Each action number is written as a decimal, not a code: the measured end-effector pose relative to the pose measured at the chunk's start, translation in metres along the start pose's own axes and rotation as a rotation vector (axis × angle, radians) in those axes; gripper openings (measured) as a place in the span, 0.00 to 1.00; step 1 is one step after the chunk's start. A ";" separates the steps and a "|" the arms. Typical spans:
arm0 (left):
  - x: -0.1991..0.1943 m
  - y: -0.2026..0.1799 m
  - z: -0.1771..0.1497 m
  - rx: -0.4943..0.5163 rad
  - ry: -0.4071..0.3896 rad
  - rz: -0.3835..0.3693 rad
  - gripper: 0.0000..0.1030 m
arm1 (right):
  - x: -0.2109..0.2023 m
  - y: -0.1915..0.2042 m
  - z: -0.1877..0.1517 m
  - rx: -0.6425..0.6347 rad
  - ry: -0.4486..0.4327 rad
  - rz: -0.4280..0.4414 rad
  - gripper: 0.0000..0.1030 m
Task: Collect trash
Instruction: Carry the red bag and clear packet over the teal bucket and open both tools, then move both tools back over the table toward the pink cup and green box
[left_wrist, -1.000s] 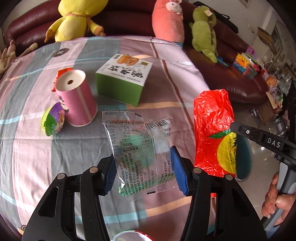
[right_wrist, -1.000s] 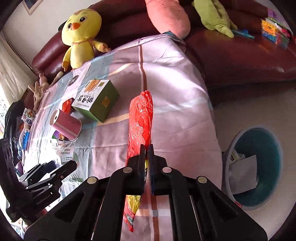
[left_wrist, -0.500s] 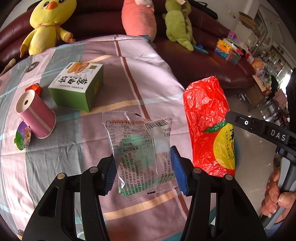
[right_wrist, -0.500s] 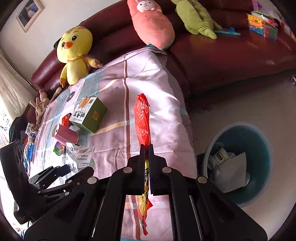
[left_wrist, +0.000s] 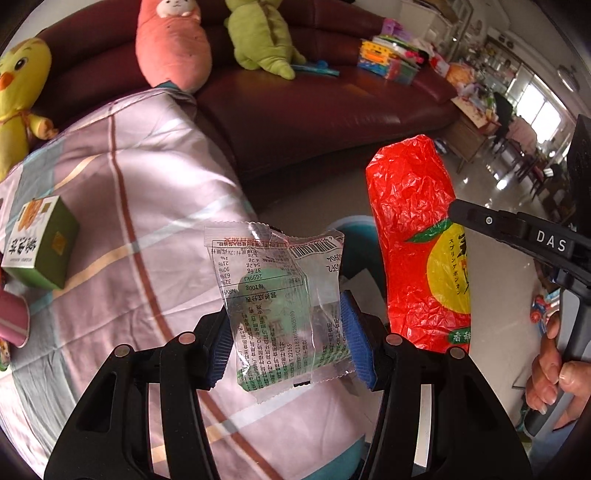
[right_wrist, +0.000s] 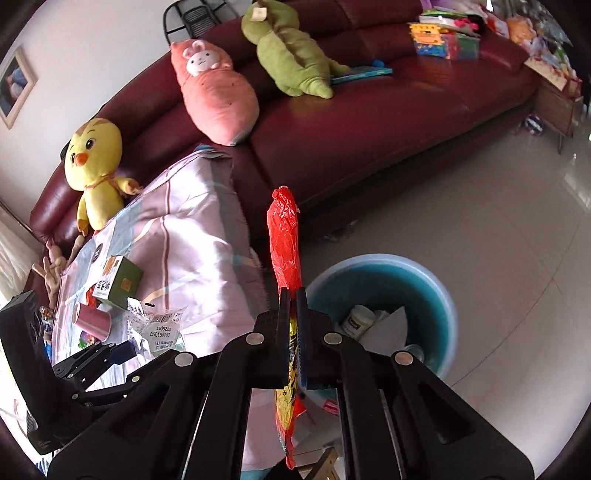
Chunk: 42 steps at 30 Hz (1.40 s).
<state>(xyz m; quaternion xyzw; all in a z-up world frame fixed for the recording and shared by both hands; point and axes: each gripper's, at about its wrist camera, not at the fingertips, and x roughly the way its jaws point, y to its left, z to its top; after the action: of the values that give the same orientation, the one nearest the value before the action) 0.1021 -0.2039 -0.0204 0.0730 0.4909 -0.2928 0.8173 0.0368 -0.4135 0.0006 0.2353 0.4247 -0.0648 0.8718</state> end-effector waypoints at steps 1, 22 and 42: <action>0.005 -0.008 0.002 0.013 0.009 -0.005 0.54 | -0.001 -0.011 -0.001 0.015 0.000 -0.008 0.04; 0.105 -0.081 0.017 0.082 0.182 -0.010 0.67 | 0.048 -0.103 -0.014 0.150 0.137 -0.017 0.04; 0.089 -0.055 0.007 0.055 0.177 0.033 0.88 | 0.062 -0.099 -0.018 0.175 0.199 -0.059 0.73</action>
<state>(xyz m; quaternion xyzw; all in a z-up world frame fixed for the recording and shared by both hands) 0.1074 -0.2881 -0.0826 0.1288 0.5516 -0.2852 0.7732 0.0316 -0.4866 -0.0916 0.3033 0.5084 -0.1037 0.7992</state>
